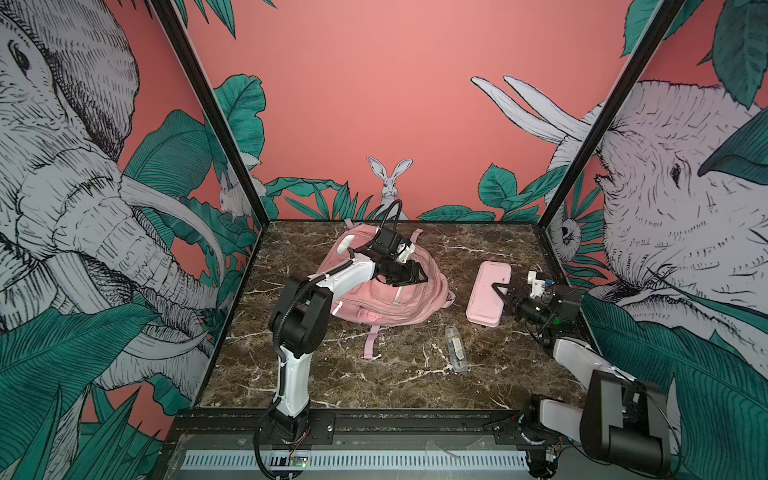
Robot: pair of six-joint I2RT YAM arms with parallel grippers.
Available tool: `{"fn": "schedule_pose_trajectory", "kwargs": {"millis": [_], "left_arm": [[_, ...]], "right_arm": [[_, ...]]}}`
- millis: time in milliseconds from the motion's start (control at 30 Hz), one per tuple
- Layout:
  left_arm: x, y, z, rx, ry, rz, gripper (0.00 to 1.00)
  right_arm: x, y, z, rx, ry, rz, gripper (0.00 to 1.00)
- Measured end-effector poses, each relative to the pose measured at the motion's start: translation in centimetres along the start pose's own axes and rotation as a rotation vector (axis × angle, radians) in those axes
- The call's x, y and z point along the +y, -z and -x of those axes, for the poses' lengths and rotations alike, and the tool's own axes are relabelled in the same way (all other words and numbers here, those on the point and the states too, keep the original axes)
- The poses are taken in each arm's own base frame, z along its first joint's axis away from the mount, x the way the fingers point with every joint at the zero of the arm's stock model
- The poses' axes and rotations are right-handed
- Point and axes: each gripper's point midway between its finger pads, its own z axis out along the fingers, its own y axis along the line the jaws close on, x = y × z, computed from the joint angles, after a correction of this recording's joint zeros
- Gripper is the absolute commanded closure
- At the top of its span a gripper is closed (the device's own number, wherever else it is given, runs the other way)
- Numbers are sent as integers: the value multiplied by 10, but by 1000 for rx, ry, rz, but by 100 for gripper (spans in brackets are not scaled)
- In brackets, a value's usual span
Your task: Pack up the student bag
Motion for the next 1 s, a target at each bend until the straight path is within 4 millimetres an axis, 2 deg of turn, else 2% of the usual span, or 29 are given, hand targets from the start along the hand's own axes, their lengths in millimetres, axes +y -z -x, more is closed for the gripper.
{"fn": "schedule_pose_trajectory", "kwargs": {"millis": [400, 500, 600, 700, 800, 900, 1000], "left_arm": [[20, 6, -4, 13, -40, 145, 38], [15, 12, 4, -2, -84, 188, 38], [1, 14, 12, -19, -149, 223, 38], [-12, 10, 13, -21, -212, 253, 38], [-17, 0, 5, 5, -273, 309, 38], [-16, -11, -2, 36, -315, 363, 38], [-9, -19, -9, 65, -354, 421, 44]], "right_arm": [[-15, -2, 2, 15, -15, -56, 100], [-17, -4, 2, 21, -13, -66, 100], [-20, -4, 1, 25, -19, -76, 100], [-24, -3, -1, 31, -23, -91, 100], [-26, -3, -2, 35, -22, -99, 100], [-27, -3, -3, 37, -23, -102, 100], [-27, -3, -3, 36, -22, -101, 100]]}}
